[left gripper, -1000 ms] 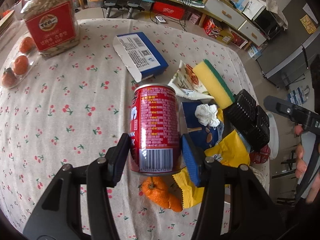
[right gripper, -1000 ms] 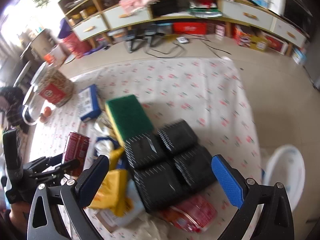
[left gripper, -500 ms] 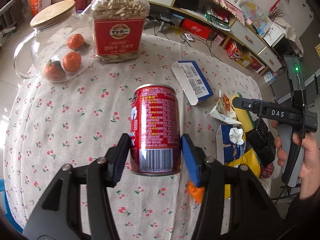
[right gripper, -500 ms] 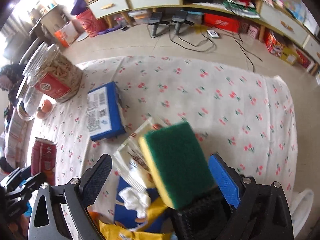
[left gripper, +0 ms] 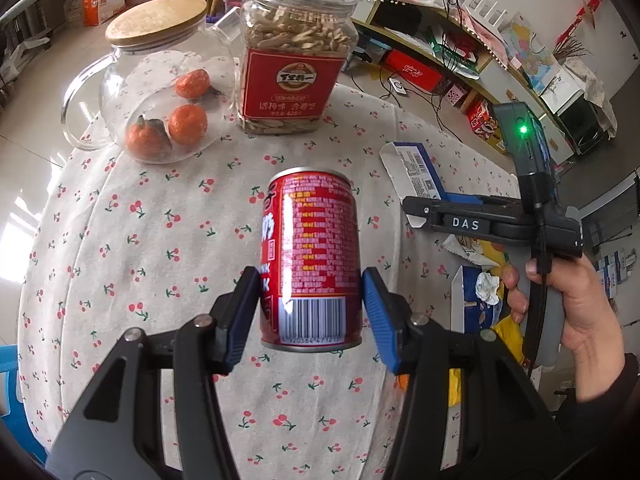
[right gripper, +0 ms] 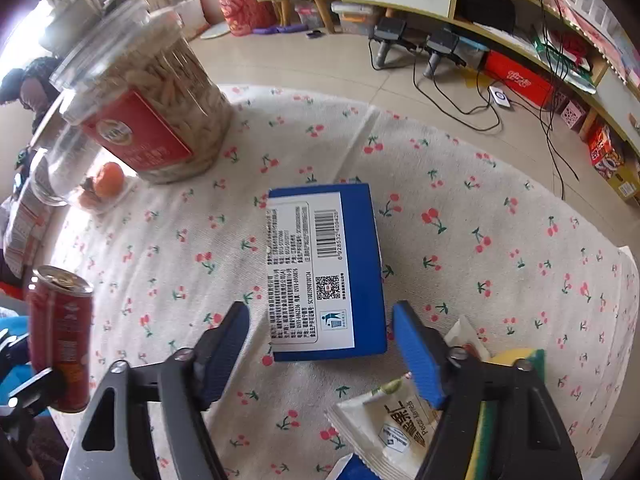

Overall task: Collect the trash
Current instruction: 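Lift the red can with the left tool while the right tool grasps the blue box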

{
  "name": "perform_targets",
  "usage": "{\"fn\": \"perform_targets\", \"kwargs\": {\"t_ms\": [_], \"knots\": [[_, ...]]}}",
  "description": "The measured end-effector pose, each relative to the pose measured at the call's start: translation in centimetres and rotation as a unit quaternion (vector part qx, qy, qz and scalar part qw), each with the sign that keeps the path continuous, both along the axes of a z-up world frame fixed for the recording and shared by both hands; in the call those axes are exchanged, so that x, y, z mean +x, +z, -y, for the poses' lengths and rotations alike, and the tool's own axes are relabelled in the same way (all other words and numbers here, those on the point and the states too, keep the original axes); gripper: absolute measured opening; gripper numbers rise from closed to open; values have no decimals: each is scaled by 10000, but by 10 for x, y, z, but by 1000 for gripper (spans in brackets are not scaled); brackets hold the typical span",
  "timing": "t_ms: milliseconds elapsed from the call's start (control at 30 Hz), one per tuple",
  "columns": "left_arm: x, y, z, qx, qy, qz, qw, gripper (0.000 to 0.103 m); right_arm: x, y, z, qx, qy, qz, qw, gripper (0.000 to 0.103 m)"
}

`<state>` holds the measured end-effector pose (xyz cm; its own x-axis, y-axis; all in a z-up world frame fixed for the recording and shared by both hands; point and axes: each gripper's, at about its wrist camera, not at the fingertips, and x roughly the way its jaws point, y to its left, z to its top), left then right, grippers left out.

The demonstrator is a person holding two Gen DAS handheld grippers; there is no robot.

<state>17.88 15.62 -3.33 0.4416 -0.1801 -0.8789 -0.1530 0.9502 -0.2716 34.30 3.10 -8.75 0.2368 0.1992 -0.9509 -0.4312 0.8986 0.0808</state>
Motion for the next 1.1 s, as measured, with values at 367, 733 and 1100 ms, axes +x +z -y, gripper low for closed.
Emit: {"fn": "perform_targets", "kwargs": {"t_ms": [367,733,1100], "knots": [[-12,10,3,-52,-81,233,9997,54,-33,64,31,566,-350,329,9972,59],[-33,20,49,-6,-780,485,9958,54,-124,138,130,715,-1021,958,9876,59],[-47,10,91,7,-1040,519,9932,54,-198,125,277,757,-2322,1232,9618,59]]}}
